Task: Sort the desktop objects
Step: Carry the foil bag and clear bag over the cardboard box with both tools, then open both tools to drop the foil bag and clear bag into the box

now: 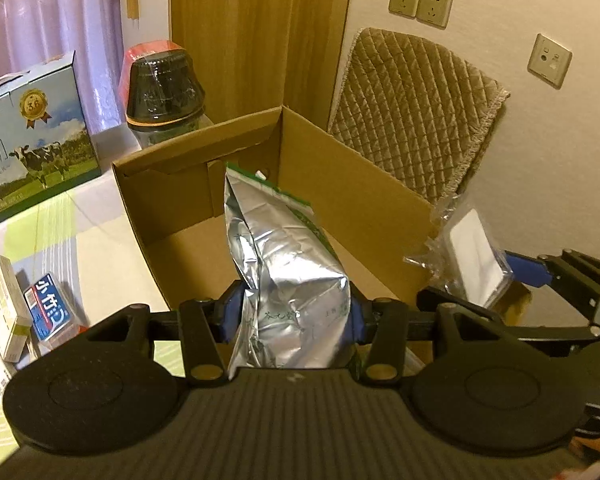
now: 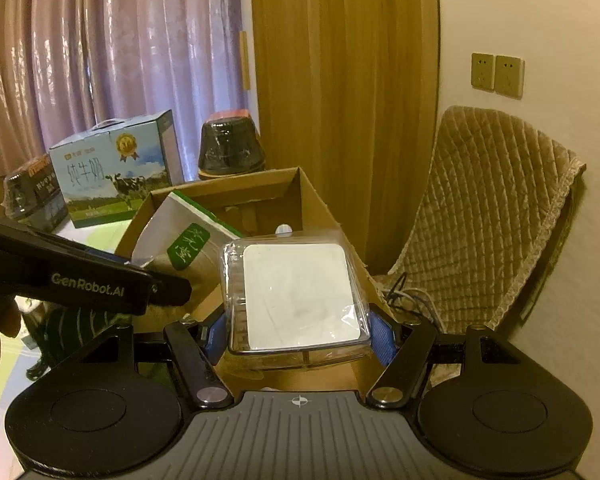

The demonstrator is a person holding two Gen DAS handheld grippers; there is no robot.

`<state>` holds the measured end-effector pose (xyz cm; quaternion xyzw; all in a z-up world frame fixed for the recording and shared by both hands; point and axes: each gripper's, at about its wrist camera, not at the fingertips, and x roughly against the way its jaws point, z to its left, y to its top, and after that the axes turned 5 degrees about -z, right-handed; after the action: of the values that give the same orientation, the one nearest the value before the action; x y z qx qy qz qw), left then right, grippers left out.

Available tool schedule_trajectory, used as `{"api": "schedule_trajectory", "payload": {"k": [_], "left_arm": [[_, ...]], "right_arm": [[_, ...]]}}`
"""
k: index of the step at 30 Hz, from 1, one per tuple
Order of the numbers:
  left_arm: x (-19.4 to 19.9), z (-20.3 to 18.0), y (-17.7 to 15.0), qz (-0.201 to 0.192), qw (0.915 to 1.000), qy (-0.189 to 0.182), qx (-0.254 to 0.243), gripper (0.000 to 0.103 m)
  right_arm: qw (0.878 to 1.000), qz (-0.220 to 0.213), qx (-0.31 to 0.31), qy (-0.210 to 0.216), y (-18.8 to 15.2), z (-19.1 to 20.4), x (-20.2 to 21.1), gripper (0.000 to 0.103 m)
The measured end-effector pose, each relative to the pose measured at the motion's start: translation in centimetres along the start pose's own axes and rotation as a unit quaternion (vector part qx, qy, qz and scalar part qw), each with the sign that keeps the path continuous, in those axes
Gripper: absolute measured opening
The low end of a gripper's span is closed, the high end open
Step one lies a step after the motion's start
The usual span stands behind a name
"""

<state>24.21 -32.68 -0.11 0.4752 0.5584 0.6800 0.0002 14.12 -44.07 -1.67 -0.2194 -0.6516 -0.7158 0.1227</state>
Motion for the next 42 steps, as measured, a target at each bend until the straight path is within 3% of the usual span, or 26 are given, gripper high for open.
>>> {"api": "schedule_trajectory", "payload": {"k": [7,18,22,36,42], "left_arm": [[-1.1,-0.3,0.1,-0.017,0.9989,0.031,-0.030,0.046],[1.0,1.8,1.4,-0.051,0.9983,0.029,0.006,0.045],[2.3,2.7,1.3,-0.056,0.9978,0.028,0.018,0.045],[8.6,6.0,-2.9,-0.049,0.9943,0.037,0.088,0.052],[12.0,6.9,-5.3,-0.047,0.9916,0.047,0.111,0.063]], "right_arm": [[1.000,0.002,0.001,0.000,-0.1,0.0,-0.7,0.066],[1.000,0.009,-0.010,0.019,0.2,0.5,-1.8,0.066],[1.000,0.002,-0.016,0.017,0.3,0.6,-1.6,0.077],[0.999,-0.015,-0.026,0.014,1.2,1.9,2.7,0.083],[0.999,-0.022,-0.035,0.023,1.1,3.5,5.6,0.086]]}}
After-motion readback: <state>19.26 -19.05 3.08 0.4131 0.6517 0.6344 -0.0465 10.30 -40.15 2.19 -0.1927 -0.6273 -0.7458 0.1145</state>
